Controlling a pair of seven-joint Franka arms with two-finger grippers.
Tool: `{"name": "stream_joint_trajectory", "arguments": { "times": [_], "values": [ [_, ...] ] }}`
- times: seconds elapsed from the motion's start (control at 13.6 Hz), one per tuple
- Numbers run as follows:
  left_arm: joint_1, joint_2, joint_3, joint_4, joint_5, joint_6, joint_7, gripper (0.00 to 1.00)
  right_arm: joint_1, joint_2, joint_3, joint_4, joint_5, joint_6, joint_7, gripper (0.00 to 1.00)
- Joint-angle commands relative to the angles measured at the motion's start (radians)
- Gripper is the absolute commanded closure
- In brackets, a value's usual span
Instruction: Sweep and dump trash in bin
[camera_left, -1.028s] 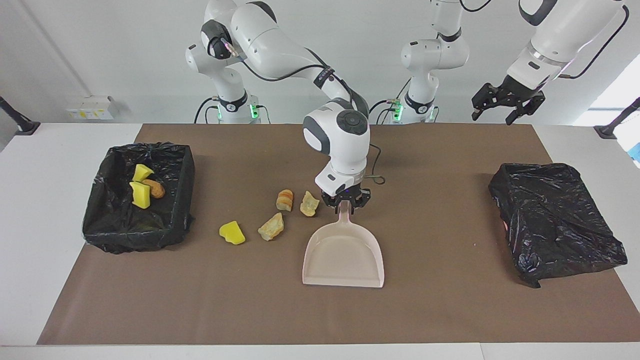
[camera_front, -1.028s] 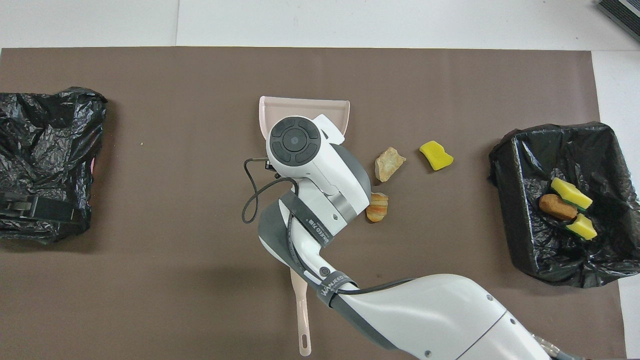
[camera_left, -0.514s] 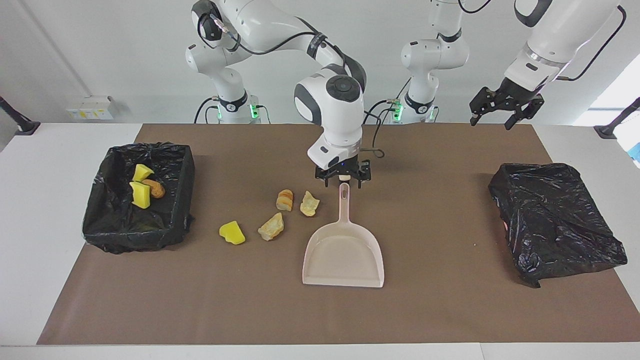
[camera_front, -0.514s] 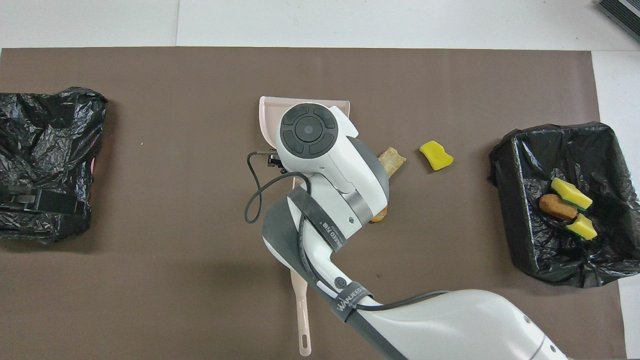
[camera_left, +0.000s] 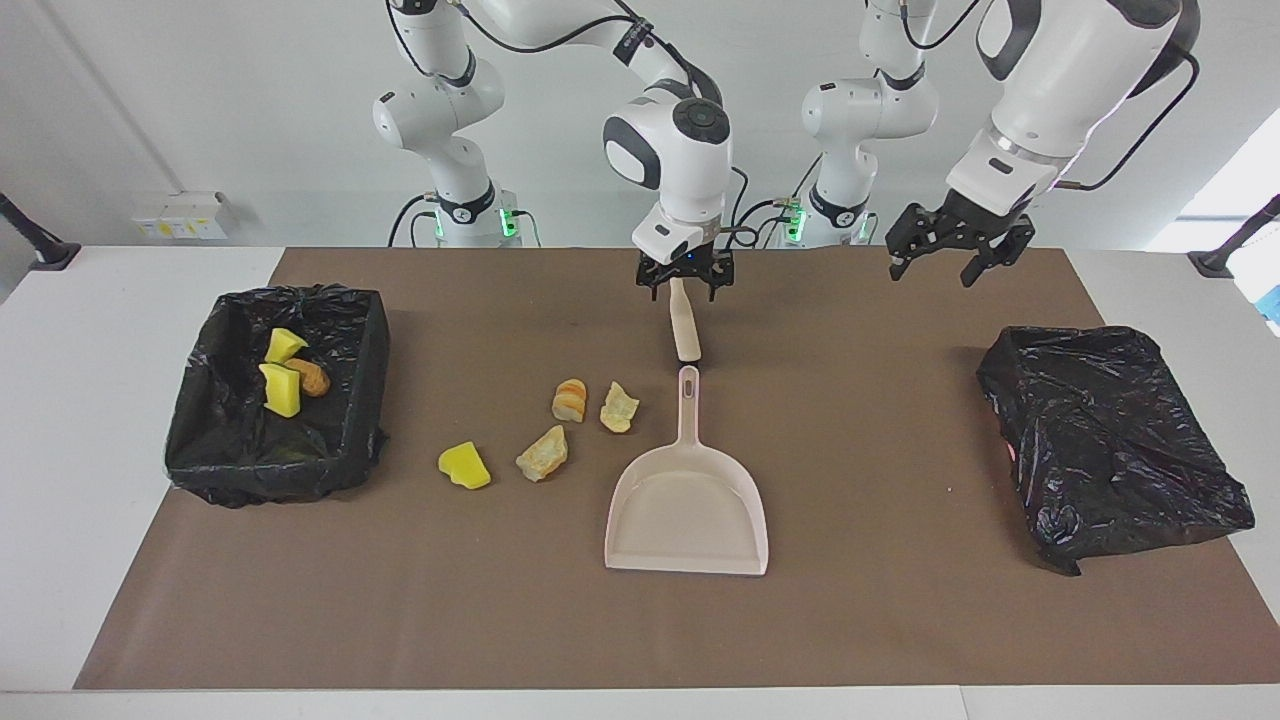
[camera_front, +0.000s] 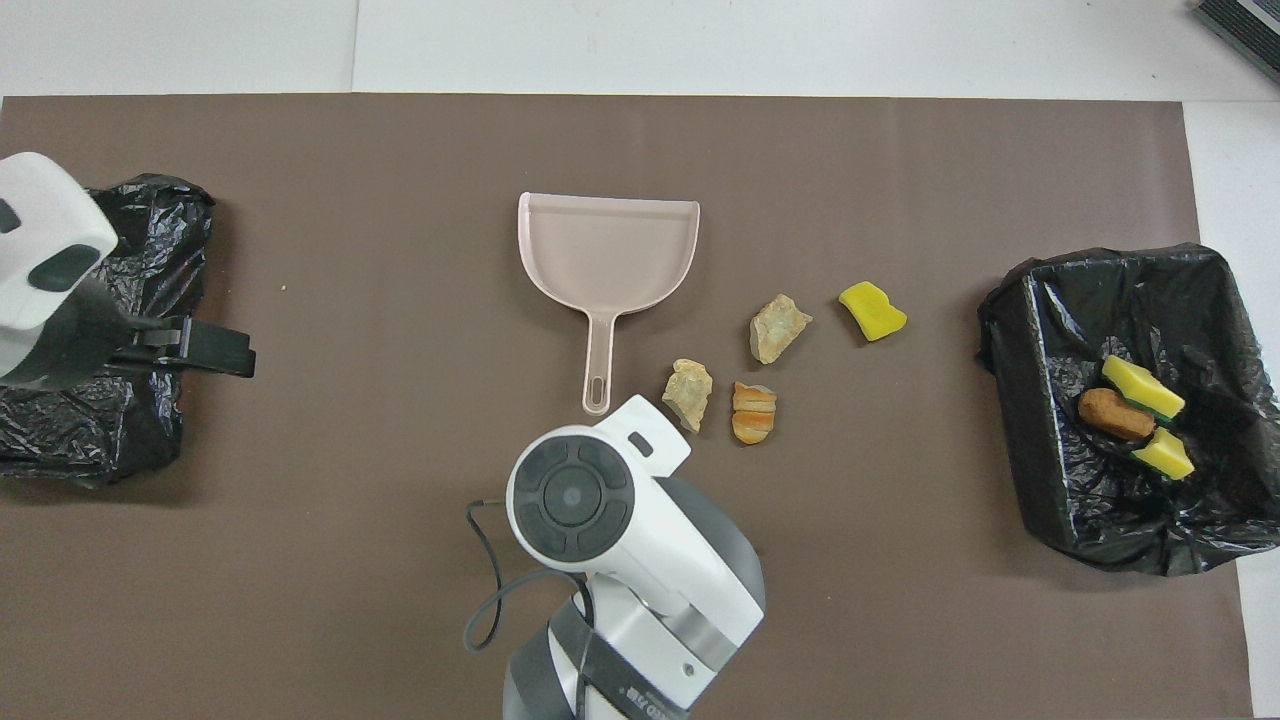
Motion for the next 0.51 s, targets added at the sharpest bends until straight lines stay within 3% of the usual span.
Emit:
{"name": "stream_joint_trajectory", "arguments": {
  "times": [0.0, 0.44],
  "values": [
    [-0.054, 0.070, -0.021, 0.066, 0.010, 0.019, -0.045, 0.00, 0.036, -0.091, -0.004, -0.151, 0.035, 0.048, 0.009, 0.06],
    [-0.253, 0.254, -0.018, 0.101, 0.017, 0.220, -0.244, 0.00, 0.145, -0.145, -0.004, -0.304, 0.035, 0.276, 0.092, 0.17]
  ]
}}
